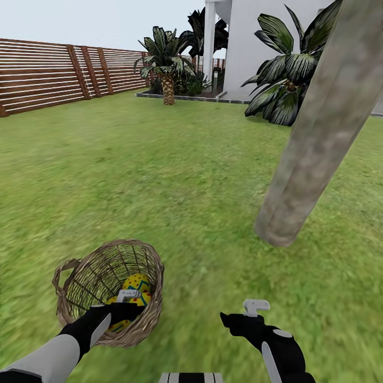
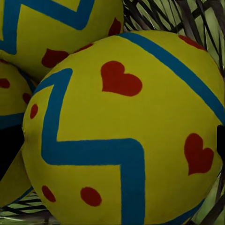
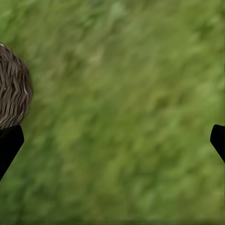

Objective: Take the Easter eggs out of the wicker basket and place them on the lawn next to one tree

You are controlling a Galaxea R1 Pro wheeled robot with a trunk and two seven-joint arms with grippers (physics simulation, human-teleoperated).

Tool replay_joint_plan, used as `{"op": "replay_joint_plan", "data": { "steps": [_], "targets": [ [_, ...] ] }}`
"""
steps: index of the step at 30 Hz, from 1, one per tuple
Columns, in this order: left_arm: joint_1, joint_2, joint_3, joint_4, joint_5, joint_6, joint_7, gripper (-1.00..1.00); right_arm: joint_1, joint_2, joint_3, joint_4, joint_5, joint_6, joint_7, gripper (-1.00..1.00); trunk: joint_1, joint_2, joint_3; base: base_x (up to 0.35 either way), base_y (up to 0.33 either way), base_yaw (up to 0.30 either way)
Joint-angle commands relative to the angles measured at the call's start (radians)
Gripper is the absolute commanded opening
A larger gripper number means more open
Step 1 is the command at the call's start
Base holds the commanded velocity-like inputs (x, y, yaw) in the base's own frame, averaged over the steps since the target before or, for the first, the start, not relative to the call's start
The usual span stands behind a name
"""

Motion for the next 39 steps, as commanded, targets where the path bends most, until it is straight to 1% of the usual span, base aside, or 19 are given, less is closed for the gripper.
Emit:
{"op": "replay_joint_plan", "data": {
  "steps": [1,9,15,21,38,39],
  "targets": [
    [0.0,0.001,-0.005,-0.002,0.01,0.007,0.002,1.0,0.0,0.0,-0.001,-0.001,-0.005,0.005,0.0,1.0,0.0,0.0,-0.001,-0.083,0.0,0.0],
    [0.0,0.0,-0.006,-0.001,0.005,0.009,0.034,1.0,0.0,0.0,-0.001,-0.001,-0.005,0.005,0.0,1.0,0.0,0.0,-0.001,-0.024,0.0,0.0],
    [0.0,-0.005,-0.006,0.0,0.003,0.01,0.034,1.0,0.0,0.0,-0.002,-0.001,-0.005,0.005,0.0,1.0,0.0,0.0,-0.001,-0.007,0.0,0.0],
    [0.0,-0.022,-0.008,0.0,0.002,0.01,0.032,1.0,0.0,0.0,-0.002,-0.001,-0.005,0.005,0.0,1.0,0.0,0.0,-0.001,-0.018,0.0,0.0],
    [0.0,-0.024,-0.007,0.0,0.002,0.01,0.031,1.0,0.0,0.0,-0.002,-0.001,-0.005,0.005,0.0,1.0,0.0,0.0,-0.001,-0.008,0.0,0.0],
    [0.0,-0.024,-0.006,0.0,0.002,0.01,0.032,-1.0,0.0,0.0,-0.002,-0.001,-0.005,0.005,0.0,1.0,0.0,0.0,-0.001,-0.001,0.0,0.0]
  ]
}}
